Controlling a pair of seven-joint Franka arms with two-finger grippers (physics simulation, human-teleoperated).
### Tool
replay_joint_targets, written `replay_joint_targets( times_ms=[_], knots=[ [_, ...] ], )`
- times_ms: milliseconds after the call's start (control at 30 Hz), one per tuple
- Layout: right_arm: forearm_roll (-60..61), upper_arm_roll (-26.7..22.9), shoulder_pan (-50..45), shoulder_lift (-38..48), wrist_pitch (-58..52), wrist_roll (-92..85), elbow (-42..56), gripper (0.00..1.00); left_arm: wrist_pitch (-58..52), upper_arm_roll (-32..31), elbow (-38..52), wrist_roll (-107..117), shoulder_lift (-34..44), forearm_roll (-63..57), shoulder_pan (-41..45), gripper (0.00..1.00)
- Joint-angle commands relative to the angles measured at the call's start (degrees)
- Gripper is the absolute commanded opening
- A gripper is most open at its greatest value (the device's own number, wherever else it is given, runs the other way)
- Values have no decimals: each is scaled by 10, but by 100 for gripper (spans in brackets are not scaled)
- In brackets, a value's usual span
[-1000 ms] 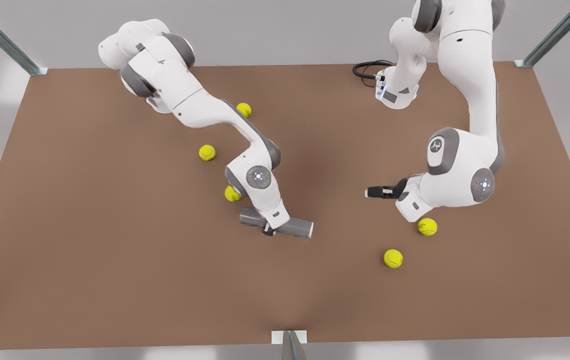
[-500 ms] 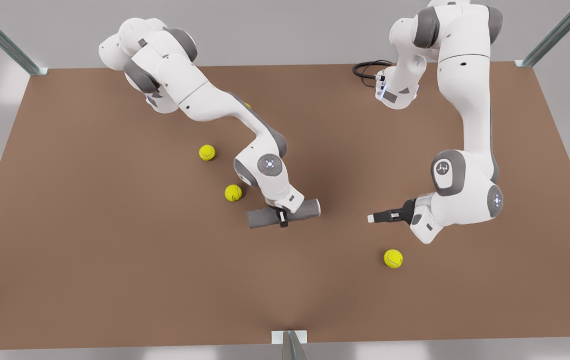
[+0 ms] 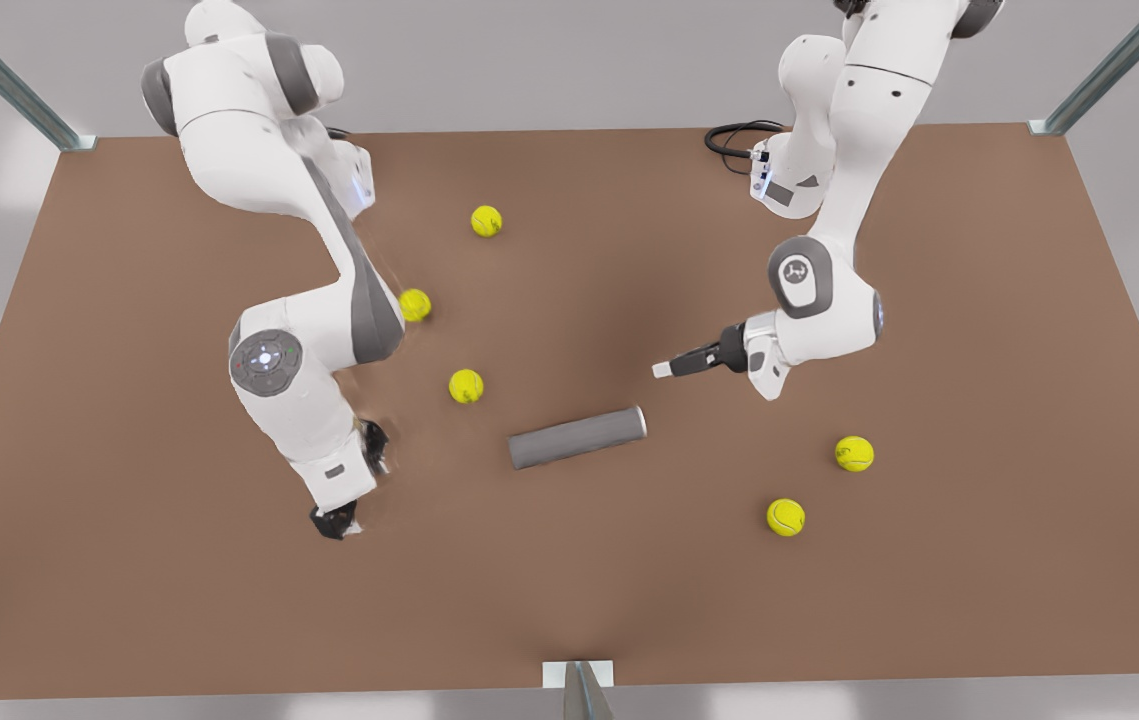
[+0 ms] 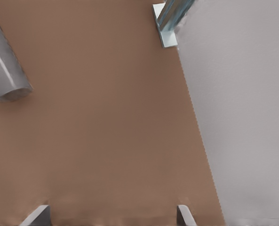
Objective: Put the tennis tube upright
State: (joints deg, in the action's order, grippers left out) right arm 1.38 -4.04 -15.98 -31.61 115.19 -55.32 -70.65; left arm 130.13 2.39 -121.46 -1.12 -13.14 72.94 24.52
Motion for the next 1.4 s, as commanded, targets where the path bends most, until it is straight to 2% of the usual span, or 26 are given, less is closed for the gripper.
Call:
replay_joint_targets(
  times_ms=[0, 67, 100, 133, 167, 200, 233, 500, 800, 1367],
  knots=[
    [68, -9, 66, 27, -118, 256, -4, 100, 104, -1, 10, -165, -22, 73, -13, 100],
    [49, -18, 67, 110, -172, 508, -49, 100, 87, 3, 18, -226, -45, 74, -31, 100],
    [48, -18, 68, 153, -177, 556, -96, 100, 87, 3, 25, -235, -57, 74, -33, 100],
    [51, -24, 72, 231, -135, 565, -214, 100, 87, 3, 32, -238, -66, 75, -35, 100],
    [53, -25, 73, 272, -86, 565, -300, 100, 85, 3, 45, -244, -83, 75, -34, 100],
    [58, -25, 75, 268, -65, 565, -314, 100, 69, 3, 54, -281, -99, 91, -36, 100],
    [92, -26, 85, 264, -65, 565, -309, 100, 50, 3, 59, -318, -112, 105, -45, 100],
    [91, -26, 90, 257, -70, 565, -299, 100, -45, -4, 61, -428, -160, 150, -46, 100],
    [91, -26, 100, 256, -79, 564, -299, 100, -51, -5, 76, -506, -213, 243, -26, 100],
    [93, -26, 111, 250, -90, 558, -294, 100, -45, -29, 102, -555, -255, 382, -9, 100]
  ],
)
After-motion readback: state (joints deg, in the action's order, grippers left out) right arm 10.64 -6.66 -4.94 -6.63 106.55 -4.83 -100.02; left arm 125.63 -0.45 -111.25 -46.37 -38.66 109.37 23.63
